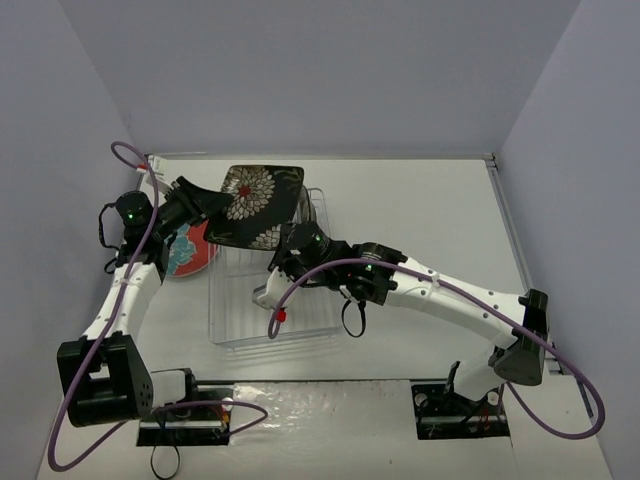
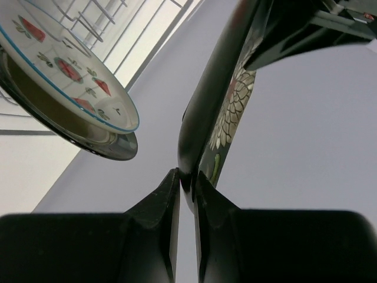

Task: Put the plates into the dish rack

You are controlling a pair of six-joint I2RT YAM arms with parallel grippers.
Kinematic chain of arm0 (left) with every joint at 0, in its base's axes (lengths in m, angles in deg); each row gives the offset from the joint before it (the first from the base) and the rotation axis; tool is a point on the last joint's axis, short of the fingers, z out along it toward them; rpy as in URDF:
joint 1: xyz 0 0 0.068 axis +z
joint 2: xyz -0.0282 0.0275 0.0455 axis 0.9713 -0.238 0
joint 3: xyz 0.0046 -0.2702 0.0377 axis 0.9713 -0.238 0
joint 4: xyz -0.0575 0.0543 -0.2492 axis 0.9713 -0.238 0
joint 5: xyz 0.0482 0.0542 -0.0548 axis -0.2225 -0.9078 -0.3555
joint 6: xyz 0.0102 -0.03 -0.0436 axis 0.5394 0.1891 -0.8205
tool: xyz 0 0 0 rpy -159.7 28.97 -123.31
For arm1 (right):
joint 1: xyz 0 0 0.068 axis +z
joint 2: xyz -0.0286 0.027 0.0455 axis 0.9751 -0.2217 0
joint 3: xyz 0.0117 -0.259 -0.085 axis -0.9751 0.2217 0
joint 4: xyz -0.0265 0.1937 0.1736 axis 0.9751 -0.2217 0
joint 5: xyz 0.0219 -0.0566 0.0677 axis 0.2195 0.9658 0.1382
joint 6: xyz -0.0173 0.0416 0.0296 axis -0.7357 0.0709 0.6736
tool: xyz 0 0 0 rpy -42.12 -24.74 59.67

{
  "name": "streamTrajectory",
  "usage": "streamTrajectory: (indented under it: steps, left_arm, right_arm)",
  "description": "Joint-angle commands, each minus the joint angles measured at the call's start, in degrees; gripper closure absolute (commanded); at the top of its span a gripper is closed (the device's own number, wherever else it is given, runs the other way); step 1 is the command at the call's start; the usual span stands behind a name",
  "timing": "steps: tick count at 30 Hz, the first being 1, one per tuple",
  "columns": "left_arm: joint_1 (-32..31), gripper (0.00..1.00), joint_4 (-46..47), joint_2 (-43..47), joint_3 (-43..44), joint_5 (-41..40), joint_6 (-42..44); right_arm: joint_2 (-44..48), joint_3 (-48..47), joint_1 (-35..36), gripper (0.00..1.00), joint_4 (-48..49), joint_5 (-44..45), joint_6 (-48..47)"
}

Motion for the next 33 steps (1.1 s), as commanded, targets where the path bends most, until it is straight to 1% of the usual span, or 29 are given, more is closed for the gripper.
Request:
streamTrajectory:
  steps: [1, 2, 4, 8, 10, 11, 12, 13, 14, 18, 21, 23, 24, 26, 27, 29, 33]
  left_arm:
    - [-1.02, 0.92, 8.76, 2.91, 1.26, 4.69, -2.52]
    - [-1.09, 0.98, 8.83, 3.27, 1.08, 4.25, -2.52]
    - [-1.02, 1.00, 8.32, 4.53, 0.52, 2.70, -2.09]
    - [-1.09, 1.00, 7.89, 6.98, -0.37, -0.98, -1.13]
    - [-1.01, 1.00, 5.55, 8.40, -0.06, -3.48, -0.34]
    - [-1.08, 1.00, 3.01, 8.85, 0.73, -6.24, 1.31]
    - [-1.05, 1.00, 1.46, 9.46, 1.47, -8.21, 2.15]
    - [-0.99, 1.00, 0.27, 9.97, 2.27, -9.77, 2.87]
    - [-0.93, 1.00, -0.78, 10.16, 3.25, -10.95, 3.85]
    - [-1.01, 1.00, -6.17, 10.27, 7.58, -14.89, 7.07]
    - [-1.01, 1.00, -7.48, 10.34, 9.04, -16.41, 8.85]
    - [-1.01, 1.00, -7.89, 10.72, 9.27, -17.19, 10.17]
    - [-1.01, 1.00, -8.27, 10.92, 9.40, -17.64, 10.74]
    - [-0.98, 1.00, -8.48, 11.25, 9.49, -18.26, 11.38]
    - [-0.93, 1.00, -8.23, 11.40, 9.44, -18.46, 11.53]
    - [-1.01, 1.00, -8.12, 11.32, 9.71, -18.83, 11.36]
    - [-1.01, 1.00, -7.36, 10.66, 10.14, -17.87, 10.92]
  right_arm:
    - [5.98, 1.43, -2.09, 1.00, 20.53, -0.92, 0.19]
    - [5.99, 1.79, -2.44, 1.00, 21.54, -1.76, 0.70]
    - [6.17, 2.36, -3.17, 1.00, 22.29, -2.62, 1.57]
    - [6.44, 5.20, -4.67, 1.00, 26.34, -3.46, 3.79]
    - [6.59, 7.70, -5.14, 1.00, 29.55, -3.85, 6.52]
    - [6.60, 8.61, -5.43, 1.00, 30.61, -5.14, 8.57]
    - [6.46, 9.92, -5.78, 0.96, 32.15, -5.80, 9.68]
    - [6.20, 11.29, -6.14, 0.89, 33.93, -6.22, 10.91]
    - [5.77, 12.52, -6.51, 0.79, 35.95, -6.46, 12.99]
    - [4.06, 15.25, -7.49, 0.60, 42.75, -7.52, 19.15]
    - [3.02, 16.12, -7.87, 0.55, 44.24, -8.37, 20.57]
    - [2.64, 16.18, -7.90, 0.48, 45.43, -9.59, 21.72]
    - [2.51, 15.99, -8.15, 0.40, 45.51, -9.98, 22.17]
    - [2.53, 15.38, -8.67, 0.35, 44.67, -12.20, 24.79]
    - [2.63, 14.84, -9.07, 0.30, 43.68, -14.22, 26.87]
    - [3.00, 14.36, -9.55, 0.26, 42.23, -17.13, 29.38]
    - [3.83, 14.84, -10.03, 0.23, 37.32, -26.22, 31.34]
